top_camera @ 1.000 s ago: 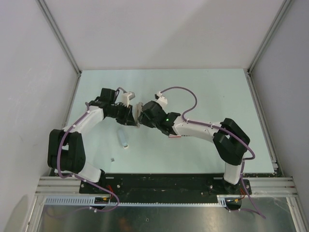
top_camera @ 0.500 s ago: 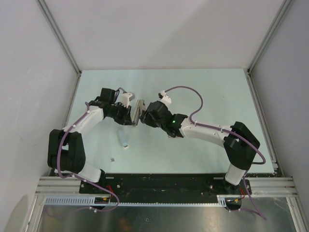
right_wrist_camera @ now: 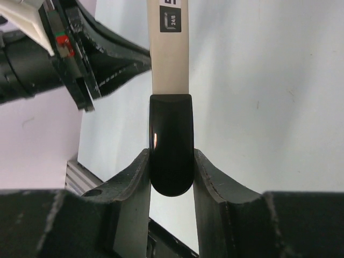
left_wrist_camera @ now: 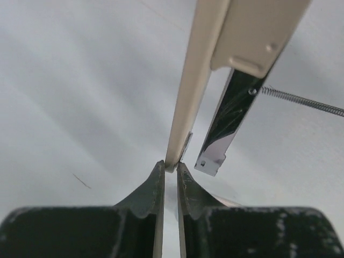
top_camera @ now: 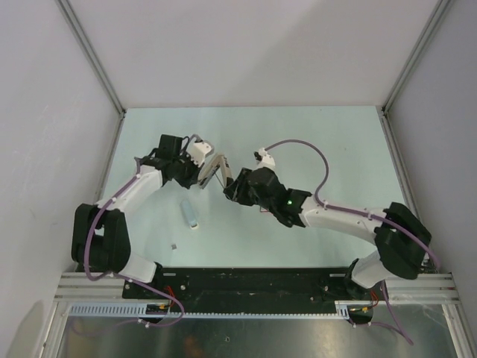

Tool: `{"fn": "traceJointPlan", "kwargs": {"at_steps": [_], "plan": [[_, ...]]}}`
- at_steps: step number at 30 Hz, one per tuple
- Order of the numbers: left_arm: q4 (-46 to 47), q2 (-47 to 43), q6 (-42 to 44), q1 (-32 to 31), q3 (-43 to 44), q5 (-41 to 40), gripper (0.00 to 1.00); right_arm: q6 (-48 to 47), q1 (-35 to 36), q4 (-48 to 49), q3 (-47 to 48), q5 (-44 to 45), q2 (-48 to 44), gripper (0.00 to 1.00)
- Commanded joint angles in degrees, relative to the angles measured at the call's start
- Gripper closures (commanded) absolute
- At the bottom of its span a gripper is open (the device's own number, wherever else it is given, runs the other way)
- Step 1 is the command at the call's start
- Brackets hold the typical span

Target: Unload the staples from the stapler

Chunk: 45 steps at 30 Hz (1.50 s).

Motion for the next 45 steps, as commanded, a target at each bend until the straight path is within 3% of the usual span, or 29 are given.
{"fn": "traceJointPlan", "kwargs": {"at_steps": [1,14,25,29,35,45], "plan": [[11.50,-5.29,8.22,-2.78,-1.65,-10.05,1.00,-6.75,0.96,5.56,-7.29,-1.72,-8.33,1.00],[33.37,-9.04,23.75,-11.64,-15.51,-26.25,1.00,-14.12,2.39,3.17,-15.48,-3.61,-16.01,1.00],[44.78,-10.32,30.65,-17.96,-21.97,-32.84,1.00,-14.78,2.41,1.70,-16.53,-2.21,-17.75,1.00],[42.61,-10.65,26.33,-18.54,-21.03,-32.44,1.00,-14.73,2.42,2.15,-16.53,-1.49,-17.05,1.00],[31.03,-11.84,14.32,-17.82,-14.60,-29.47,0.98,-14.71,2.78,2.41,-16.48,1.34,-15.11,1.00],[15.01,-17.56,-0.27,-9.06,-3.84,-20.35,0.89,-19.96,0.36,9.08,-5.13,7.35,-2.46,1.00]]}}
